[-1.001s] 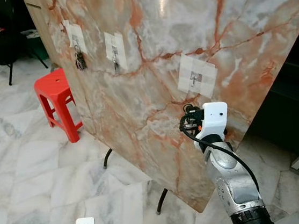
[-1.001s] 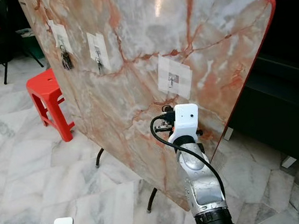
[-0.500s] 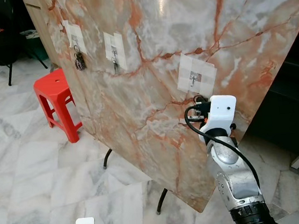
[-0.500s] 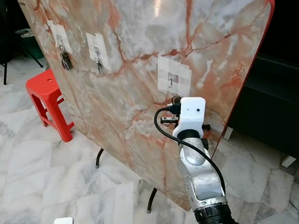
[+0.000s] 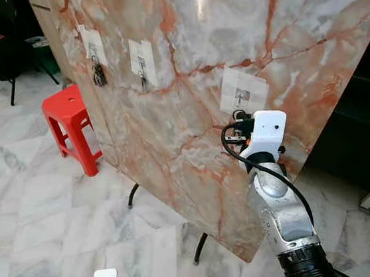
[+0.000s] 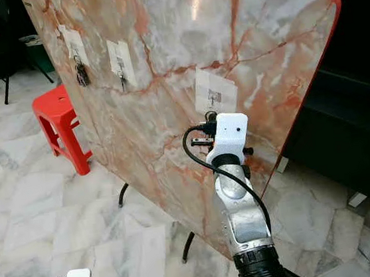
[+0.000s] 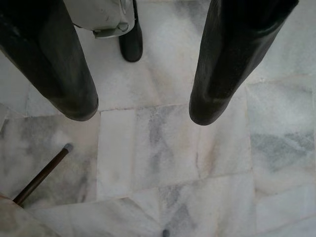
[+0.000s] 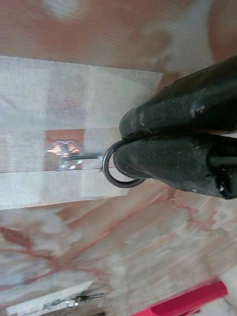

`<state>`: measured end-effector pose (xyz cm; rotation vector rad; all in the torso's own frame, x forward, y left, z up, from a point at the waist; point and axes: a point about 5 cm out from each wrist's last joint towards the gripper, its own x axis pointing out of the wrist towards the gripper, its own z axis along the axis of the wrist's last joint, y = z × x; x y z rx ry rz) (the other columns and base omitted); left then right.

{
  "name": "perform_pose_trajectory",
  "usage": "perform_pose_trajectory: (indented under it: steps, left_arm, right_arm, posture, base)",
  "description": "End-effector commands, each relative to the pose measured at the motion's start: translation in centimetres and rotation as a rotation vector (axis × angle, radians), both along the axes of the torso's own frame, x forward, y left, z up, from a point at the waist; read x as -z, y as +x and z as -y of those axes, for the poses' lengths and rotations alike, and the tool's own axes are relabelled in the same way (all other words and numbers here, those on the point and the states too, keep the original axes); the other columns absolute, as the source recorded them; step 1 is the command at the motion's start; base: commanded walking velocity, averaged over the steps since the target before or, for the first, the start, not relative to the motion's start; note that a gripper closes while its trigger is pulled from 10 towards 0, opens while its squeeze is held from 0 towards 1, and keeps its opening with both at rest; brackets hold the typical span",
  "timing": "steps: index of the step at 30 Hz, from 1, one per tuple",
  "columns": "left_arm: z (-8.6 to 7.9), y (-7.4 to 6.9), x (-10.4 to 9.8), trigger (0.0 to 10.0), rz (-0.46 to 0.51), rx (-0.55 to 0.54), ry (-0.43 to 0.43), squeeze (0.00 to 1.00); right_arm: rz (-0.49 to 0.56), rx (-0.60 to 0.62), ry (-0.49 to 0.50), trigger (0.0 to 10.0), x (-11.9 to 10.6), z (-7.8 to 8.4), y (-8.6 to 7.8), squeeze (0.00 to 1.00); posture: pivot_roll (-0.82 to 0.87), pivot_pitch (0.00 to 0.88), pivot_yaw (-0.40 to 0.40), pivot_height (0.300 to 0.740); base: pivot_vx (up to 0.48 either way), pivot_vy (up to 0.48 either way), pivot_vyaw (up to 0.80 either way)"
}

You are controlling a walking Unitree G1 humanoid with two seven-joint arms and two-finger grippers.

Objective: Hang keys on a hook

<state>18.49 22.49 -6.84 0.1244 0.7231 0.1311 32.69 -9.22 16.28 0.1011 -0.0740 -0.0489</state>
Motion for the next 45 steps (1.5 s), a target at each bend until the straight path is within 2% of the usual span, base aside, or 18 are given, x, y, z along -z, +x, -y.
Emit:
perform_pose_trajectory:
  steps: [1,9,24,41,45]
  left_arm:
    - [0.0,-0.4,0.3,10.0,-0.022,0.002,-0.004,0.00]
    - [0.0,-0.4,0.3,10.0,-0.021,0.000,-0.004,0.00]
    - [0.3,-0.1,0.1,10.0,-0.005,0.003,-0.003,0.00]
    - [-0.1,-0.4,0.2,10.0,-0.014,-0.003,-0.001,0.00]
    - [-0.1,-0.4,0.2,10.0,-0.019,-0.005,-0.002,0.00]
  right_arm:
    - [0.035,0.007,-0.001,10.0,-1.2,-0.2,0.3,0.00]
    - [0.044,0.011,0.007,10.0,-1.9,-0.6,0.7,0.00]
    - [-0.033,0.032,-0.063,10.0,-1.0,-0.4,1.0,0.00]
    - [-0.052,0.039,-0.065,10.0,-1.2,-0.5,1.2,0.00]
    - [-0.058,0.061,-0.105,10.0,-1.5,-0.3,1.3,0.00]
  posture:
    - [0.00,0.024,-0.047,0.732]
    - [0.00,0.025,-0.050,0.732]
    - [0.00,0.028,-0.050,0.732]
    - [0.00,0.028,-0.051,0.732]
    - [0.00,0.028,-0.053,0.732]
  base:
    - [0.000,0.000,0.00]
    - [0.000,0.000,0.00]
    - [0.000,0.000,0.00]
    - [0.000,0.000,0.00]
    - [0.000,0.000,0.00]
